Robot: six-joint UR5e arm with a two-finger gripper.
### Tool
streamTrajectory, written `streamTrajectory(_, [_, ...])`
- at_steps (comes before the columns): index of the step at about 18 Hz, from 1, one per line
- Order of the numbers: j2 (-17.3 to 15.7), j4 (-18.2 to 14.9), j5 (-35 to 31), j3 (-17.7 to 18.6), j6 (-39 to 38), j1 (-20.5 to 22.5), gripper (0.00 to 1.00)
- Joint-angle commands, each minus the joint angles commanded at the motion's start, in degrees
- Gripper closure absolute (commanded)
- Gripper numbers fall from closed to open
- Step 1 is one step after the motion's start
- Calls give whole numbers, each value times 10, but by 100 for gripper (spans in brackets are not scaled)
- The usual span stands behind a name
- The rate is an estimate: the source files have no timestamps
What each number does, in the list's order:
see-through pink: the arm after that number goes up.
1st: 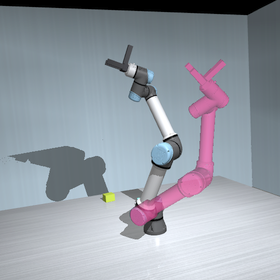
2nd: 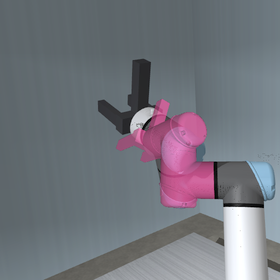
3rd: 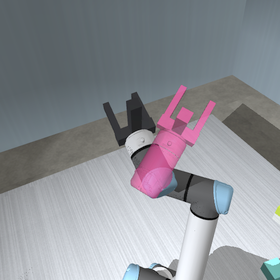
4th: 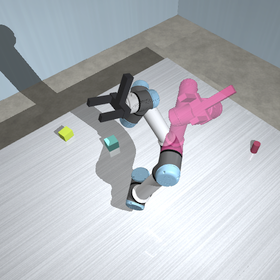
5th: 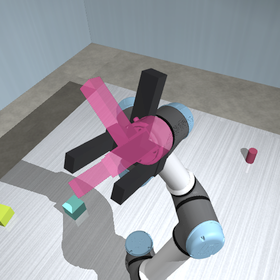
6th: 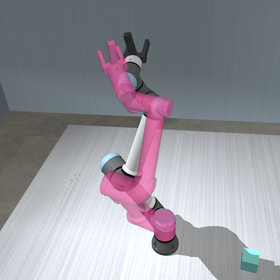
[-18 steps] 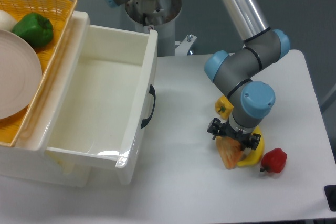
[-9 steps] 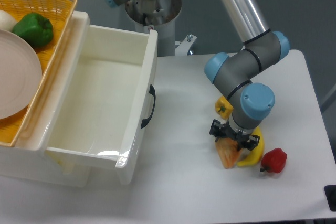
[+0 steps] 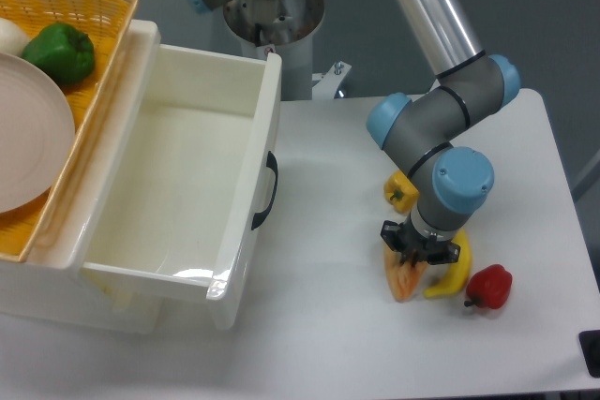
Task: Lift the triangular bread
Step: 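Lift the held bread slice up off the table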
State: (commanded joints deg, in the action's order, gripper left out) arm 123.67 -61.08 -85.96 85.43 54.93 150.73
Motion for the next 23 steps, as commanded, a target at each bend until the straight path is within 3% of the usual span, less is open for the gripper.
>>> streamTrajectory(4, [-6, -1, 1, -4, 0, -3, 98])
streamTrajectory(12, [-59, -28, 2, -7, 29, -19, 98])
streamTrajectory(16, [-83, -114, 17, -51, 49, -21, 98])
streamTrajectory(17, [-98, -130, 17, -54, 98, -21, 98])
streamTrajectory(23, [-151, -213, 17, -54, 166, -21, 98])
